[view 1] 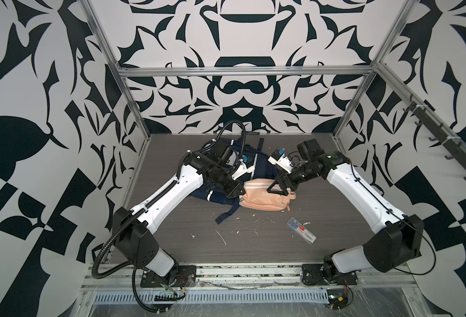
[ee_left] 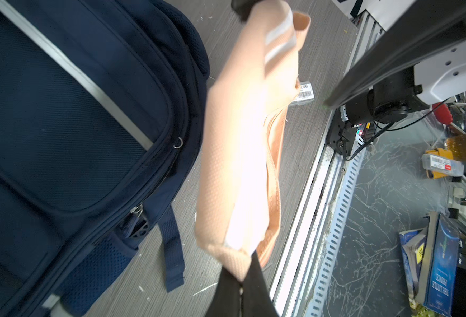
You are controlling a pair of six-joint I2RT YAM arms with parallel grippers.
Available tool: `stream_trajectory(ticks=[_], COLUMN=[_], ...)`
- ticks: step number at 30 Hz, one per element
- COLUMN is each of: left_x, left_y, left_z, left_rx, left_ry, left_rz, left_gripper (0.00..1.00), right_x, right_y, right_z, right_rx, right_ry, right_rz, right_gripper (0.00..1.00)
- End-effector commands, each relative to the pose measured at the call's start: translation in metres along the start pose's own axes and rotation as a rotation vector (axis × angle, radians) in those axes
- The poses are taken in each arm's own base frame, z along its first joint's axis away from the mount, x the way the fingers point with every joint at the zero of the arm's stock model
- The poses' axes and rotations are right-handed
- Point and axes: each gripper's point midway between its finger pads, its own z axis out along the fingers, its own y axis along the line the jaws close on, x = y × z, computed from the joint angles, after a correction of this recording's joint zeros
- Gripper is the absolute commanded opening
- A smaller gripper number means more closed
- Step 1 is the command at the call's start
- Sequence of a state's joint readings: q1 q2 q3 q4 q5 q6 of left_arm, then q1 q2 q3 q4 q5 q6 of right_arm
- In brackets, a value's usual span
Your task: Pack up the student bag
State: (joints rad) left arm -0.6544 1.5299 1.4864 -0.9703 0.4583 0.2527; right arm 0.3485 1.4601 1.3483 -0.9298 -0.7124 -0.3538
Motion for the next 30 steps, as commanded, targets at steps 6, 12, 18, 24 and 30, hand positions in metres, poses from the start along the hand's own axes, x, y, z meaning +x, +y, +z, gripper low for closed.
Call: stream_trajectory(ticks=[6, 12, 18, 24, 30], left_x=[-0.008, -0.015, -0.019, -0.027, -0.035], left_y=[-0.005, -0.003, 0.007, 0.011, 0.022], left_z=[-0.012, -0.016, -0.018, -0.021, -0.023], left_rx=[0.001, -0.024, -0.083, -0.109, -0.175], left_ry=[-0.031, -0.057, -0.080, -0.128, -0.196], left_rz=[0.058, 0.063, 0.058, 0.024, -0.043], left_gripper=[0.00, 0.00, 0.00, 0.00, 0.33], right_x=[-0.016, -0.006, -0.001, -0.012, -0.006], right_y=[0.001, 0.007, -0.004, -0.006, -0.023], right_z=[0.015, 0.015, 0.006, -0.010, -0.026], right_rx=[-0.010, -0.007, 0.106, 0.214, 0.345], right_ry=[-0.019, 0.027, 0.024, -0.126, -0.184], right_rz=[-0.043, -0.074, -0.098, -0.119, -0.020], right_gripper=[0.77, 0.42, 0.00, 0.00, 0.00])
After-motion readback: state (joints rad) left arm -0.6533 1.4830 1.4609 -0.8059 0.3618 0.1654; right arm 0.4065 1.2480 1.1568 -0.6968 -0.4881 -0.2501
